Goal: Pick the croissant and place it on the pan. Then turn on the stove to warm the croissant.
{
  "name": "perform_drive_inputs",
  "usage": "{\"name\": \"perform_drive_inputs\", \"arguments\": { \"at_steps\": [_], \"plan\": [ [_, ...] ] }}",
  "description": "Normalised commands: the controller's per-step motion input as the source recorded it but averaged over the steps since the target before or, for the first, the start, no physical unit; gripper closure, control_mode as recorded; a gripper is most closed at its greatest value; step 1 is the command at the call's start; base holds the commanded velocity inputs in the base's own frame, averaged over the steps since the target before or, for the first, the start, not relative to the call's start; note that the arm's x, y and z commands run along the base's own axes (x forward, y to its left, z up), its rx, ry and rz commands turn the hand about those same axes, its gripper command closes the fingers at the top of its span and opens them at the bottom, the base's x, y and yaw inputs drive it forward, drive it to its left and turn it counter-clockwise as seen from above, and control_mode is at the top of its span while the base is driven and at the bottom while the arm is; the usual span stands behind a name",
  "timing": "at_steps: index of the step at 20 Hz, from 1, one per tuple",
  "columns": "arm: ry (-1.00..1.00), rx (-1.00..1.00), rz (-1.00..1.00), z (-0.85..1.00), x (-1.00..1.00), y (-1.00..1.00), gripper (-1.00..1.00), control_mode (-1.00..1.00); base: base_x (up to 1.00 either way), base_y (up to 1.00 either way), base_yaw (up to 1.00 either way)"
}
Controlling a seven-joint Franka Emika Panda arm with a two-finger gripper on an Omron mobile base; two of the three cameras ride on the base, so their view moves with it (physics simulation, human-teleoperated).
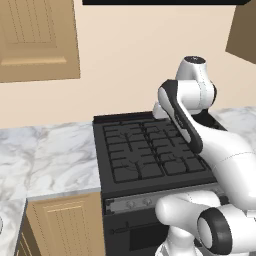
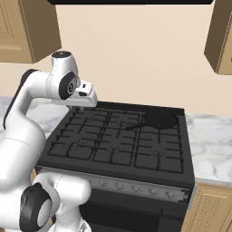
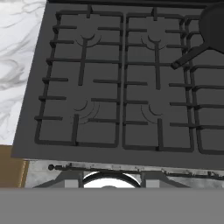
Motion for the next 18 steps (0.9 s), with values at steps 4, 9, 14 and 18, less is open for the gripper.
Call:
{"name": "perform_drive_inputs", "arguments": {
  "at_steps": [4, 9, 14, 18],
  "plan": [
    [0.04, 0.0, 0.0, -0.01, 0.0, 0.0, -1.0, -1.0, 0.0, 0.0, 0.0],
    [0.02, 0.0, 0.0, -0.12, -0.06, 0.16, -1.0, -1.0, 0.0, 0.0, 0.0],
    [0.01, 0.0, 0.01, -0.1, -0.18, 0.26, -1.0, -1.0, 0.0, 0.0, 0.0],
    [0.05, 0.0, 0.01, -0.04, -0.18, 0.32, -1.0, -1.0, 0.0, 0.0, 0.0]
  ]
}}
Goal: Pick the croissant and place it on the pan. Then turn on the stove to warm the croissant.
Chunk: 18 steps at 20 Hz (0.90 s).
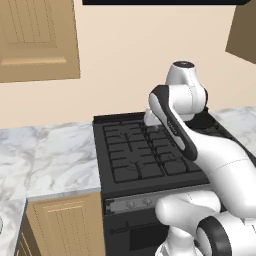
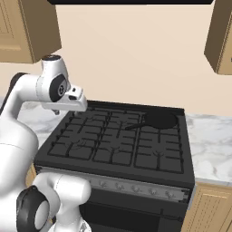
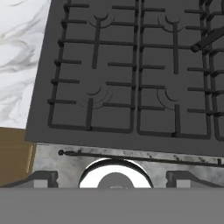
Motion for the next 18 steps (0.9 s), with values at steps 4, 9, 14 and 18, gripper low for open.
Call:
{"name": "perform_drive_inputs", "arguments": {
  "at_steps": [4, 9, 14, 18],
  "plan": [
    [0.01, 0.0, 0.03, 0.0, -0.28, 0.44, -1.0, -1.0, 0.0, 0.0, 0.0],
    [0.01, 0.0, 0.04, 0.0, -0.16, 0.61, -1.0, -1.0, 0.0, 0.0, 0.0],
    [0.0, 0.0, 0.06, -0.09, -0.14, 0.65, -1.0, -1.0, 0.0, 0.0, 0.0],
    [0.0, 0.0, 0.1, -0.21, -0.18, 0.69, -1.0, -1.0, 0.0, 0.0, 0.0]
  ]
}}
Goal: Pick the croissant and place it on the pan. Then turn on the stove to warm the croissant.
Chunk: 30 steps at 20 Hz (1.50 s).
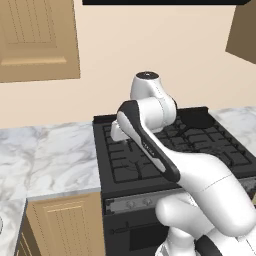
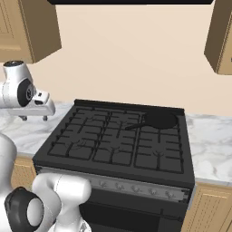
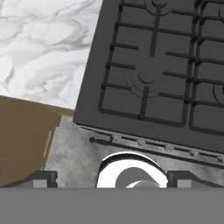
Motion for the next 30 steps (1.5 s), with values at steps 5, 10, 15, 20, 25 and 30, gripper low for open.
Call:
{"name": "perform_drive_inputs", "arguments": {
  "at_steps": [5, 10, 15, 20, 25, 30],
  "plan": [
    [0.0, 0.0, 0.16, -0.21, -0.15, 0.61, -1.0, -1.0, 0.0, 0.0, 0.0],
    [0.07, 0.0, 0.21, -0.18, -0.13, 0.54, -1.0, -1.0, 0.0, 0.0, 0.0],
    [0.08, 0.0, 0.22, -0.19, -0.19, 0.53, -1.0, -1.0, 0.0, 0.0, 0.0],
    [0.09, 0.0, 0.23, -0.19, -0.24, 0.49, -1.0, -1.0, 0.0, 0.0, 0.0],
    [0.07, 0.0, 0.24, -0.17, -0.3, 0.49, -1.0, -1.0, 0.0, 0.0, 0.0],
    [0.07, 0.0, 0.26, -0.18, -0.3, 0.53, -1.0, -1.0, 0.0, 0.0, 0.0]
  ]
}}
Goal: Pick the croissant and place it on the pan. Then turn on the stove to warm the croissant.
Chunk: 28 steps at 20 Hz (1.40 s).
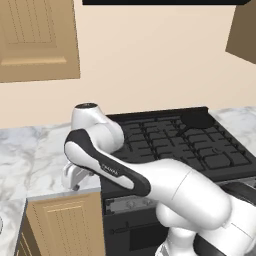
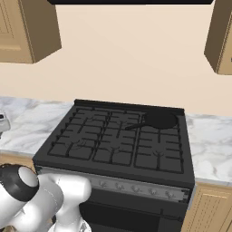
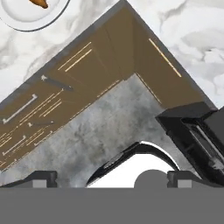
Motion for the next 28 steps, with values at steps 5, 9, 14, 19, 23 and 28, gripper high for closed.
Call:
{"name": "perform_drive_inputs", "arguments": {
  "at_steps": [5, 9, 14, 19, 23, 28],
  "plan": [
    [0.07, 0.0, 0.26, -0.19, -0.24, 0.59, -1.0, -1.0, 0.0, 0.0, 0.0],
    [0.07, 0.0, 0.24, -0.19, -0.12, 0.62, -1.0, -1.0, 0.0, 0.0, 0.0],
    [0.05, 0.0, 0.2, -0.18, -0.07, 0.61, -1.0, -1.0, 0.0, 0.0, 0.0],
    [0.02, 0.0, 0.14, -0.12, -0.03, 0.49, -1.0, -1.0, 0.0, 0.0, 0.0],
    [0.01, 0.0, 0.09, -0.03, -0.01, 0.45, -1.0, -1.0, 0.0, 0.0, 0.0],
    [0.0, 0.0, 0.05, -0.05, 0.0, 0.44, -1.0, -1.0, 0.0, 0.0, 0.0]
  ]
}}
